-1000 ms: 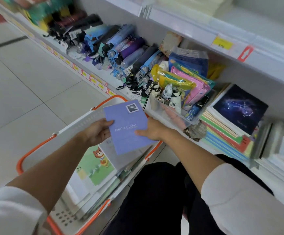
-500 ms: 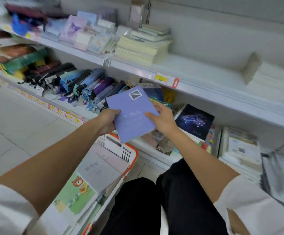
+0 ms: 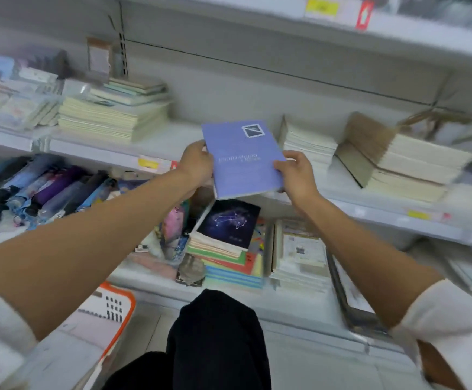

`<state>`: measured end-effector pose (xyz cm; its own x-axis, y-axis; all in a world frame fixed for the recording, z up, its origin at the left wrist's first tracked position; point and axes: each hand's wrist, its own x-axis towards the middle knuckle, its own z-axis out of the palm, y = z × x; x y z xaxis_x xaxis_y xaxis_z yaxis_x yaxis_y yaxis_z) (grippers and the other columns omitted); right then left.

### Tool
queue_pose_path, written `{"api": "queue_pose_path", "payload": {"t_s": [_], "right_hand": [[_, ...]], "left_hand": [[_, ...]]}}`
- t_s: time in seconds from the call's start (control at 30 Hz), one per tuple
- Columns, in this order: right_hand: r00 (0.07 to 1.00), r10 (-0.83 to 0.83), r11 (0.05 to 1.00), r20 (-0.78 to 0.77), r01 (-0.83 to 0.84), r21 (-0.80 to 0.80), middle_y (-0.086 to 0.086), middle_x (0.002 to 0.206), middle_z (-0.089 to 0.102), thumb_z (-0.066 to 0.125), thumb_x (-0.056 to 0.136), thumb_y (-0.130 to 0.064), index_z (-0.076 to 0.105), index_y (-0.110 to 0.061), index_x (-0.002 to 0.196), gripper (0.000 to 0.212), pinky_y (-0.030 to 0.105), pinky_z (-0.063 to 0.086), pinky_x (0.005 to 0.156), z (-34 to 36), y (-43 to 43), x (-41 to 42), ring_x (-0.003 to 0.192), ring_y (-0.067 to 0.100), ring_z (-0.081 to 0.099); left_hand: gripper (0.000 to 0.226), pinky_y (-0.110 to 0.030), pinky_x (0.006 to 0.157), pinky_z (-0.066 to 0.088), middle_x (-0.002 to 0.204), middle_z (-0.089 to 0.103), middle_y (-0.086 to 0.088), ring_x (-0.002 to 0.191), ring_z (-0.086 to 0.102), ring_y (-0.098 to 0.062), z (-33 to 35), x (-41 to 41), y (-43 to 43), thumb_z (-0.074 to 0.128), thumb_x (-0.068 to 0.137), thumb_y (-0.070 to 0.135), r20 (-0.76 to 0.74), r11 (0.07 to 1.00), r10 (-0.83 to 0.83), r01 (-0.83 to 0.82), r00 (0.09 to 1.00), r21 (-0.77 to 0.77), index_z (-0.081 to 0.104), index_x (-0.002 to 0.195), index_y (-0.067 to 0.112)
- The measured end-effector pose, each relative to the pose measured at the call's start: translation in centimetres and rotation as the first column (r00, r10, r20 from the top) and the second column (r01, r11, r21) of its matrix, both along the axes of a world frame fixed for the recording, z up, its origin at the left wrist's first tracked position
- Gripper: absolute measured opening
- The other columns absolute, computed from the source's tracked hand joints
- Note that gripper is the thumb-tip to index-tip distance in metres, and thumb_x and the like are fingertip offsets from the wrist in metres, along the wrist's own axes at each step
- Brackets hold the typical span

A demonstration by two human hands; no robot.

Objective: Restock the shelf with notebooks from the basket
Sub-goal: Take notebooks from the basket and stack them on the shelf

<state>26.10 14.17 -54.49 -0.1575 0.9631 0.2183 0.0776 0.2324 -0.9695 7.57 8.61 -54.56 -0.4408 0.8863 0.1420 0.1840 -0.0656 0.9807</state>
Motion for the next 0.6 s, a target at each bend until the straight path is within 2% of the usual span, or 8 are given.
{"api": "queue_pose_path", "payload": {"t_s": [0.13,0.2,0.27,0.37,0.43,0.5,0.53,0.6], "right_hand": [[0.995,-0.087,0.993,0.046,0.083,0.082,0.004,0.093,0.064,0.049,0.089,0.003,0.060,-0.012,0.102,0.022,0.019,0.049,0.065,1.8,3.5,4.2,0.077,0.014,0.060],[0.993,-0.110,0.987,0.044,0.104,0.121,0.004,0.097,0.066,0.047,0.088,0.005,0.065,-0.012,0.101,0.028,0.027,0.047,0.077,2.5,5.4,5.7,0.085,0.015,0.059],[0.991,-0.133,0.983,0.012,0.130,0.130,0.003,0.097,0.066,0.046,0.089,0.007,0.068,-0.006,0.107,0.032,0.023,0.047,0.075,3.3,7.3,6.7,0.084,0.013,0.058],[0.983,-0.182,0.973,0.013,0.178,0.143,0.004,0.096,0.065,0.044,0.090,0.008,0.067,-0.001,0.111,0.032,0.021,0.046,0.070,4.3,10.3,7.8,0.081,0.013,0.056],[0.976,-0.217,0.967,-0.028,0.219,0.130,0.004,0.091,0.064,0.043,0.090,0.007,0.069,-0.005,0.102,0.030,0.025,0.045,0.070,4.8,12.1,8.1,0.079,0.015,0.055],[0.961,-0.257,0.959,-0.105,0.267,0.098,0.003,0.086,0.066,0.047,0.091,0.003,0.069,-0.011,0.095,0.026,0.028,0.047,0.066,5.4,13.8,8.5,0.076,0.014,0.059],[0.948,-0.291,0.950,-0.128,0.302,0.081,0.002,0.089,0.068,0.049,0.091,0.001,0.070,-0.009,0.099,0.024,0.033,0.049,0.064,5.5,14.7,8.9,0.079,0.015,0.064],[0.939,-0.320,0.943,-0.128,0.328,0.049,0.004,0.102,0.069,0.050,0.094,-0.005,0.066,-0.003,0.116,0.028,0.032,0.052,0.075,5.3,16.8,9.4,0.095,0.019,0.065]], "left_hand": [[0.032,-0.038,0.074,0.053,0.105,0.067,-0.010,0.087,0.064,-0.025,2.6,3.6,4.8,0.039,0.095,0.000,-0.067,0.994,-0.090,0.093,0.994,0.058,0.061,0.117,0.008],[0.034,-0.034,0.075,0.051,0.108,0.064,-0.010,0.086,0.059,-0.021,3.6,5.1,7.3,0.041,0.095,0.002,-0.091,0.993,-0.080,0.087,0.993,0.077,0.052,0.125,0.013],[0.046,-0.037,0.082,0.049,0.122,0.059,-0.017,0.091,0.052,-0.019,4.5,6.4,10.0,0.036,0.094,0.000,-0.108,0.993,-0.072,0.081,0.991,0.081,0.040,0.138,0.014],[0.052,-0.032,0.075,0.046,0.120,0.057,-0.015,0.093,0.051,-0.019,5.9,8.2,13.8,0.031,0.093,-0.004,-0.148,0.987,-0.106,0.122,0.983,0.104,0.038,0.141,0.014],[0.053,-0.025,0.068,0.047,0.111,0.055,-0.005,0.091,0.054,-0.016,6.7,9.2,16.2,0.033,0.091,-0.007,-0.136,0.979,-0.134,0.153,0.982,0.135,0.039,0.139,0.017],[0.057,-0.014,0.049,0.045,0.089,0.047,0.007,0.075,0.051,-0.005,7.2,10.0,18.6,0.036,0.090,-0.009,-0.129,0.979,-0.118,0.137,0.985,0.148,0.040,0.137,0.021],[0.056,-0.010,0.041,0.041,0.082,0.042,0.010,0.068,0.048,0.001,7.2,10.4,19.8,0.037,0.090,-0.009,-0.115,0.981,-0.103,0.120,0.988,0.154,0.042,0.136,0.021],[0.053,-0.007,0.039,0.038,0.081,0.043,0.011,0.063,0.045,0.007,7.1,10.7,21.7,0.040,0.091,-0.009,-0.097,0.981,-0.089,0.104,0.991,0.166,0.045,0.135,0.020]]}}
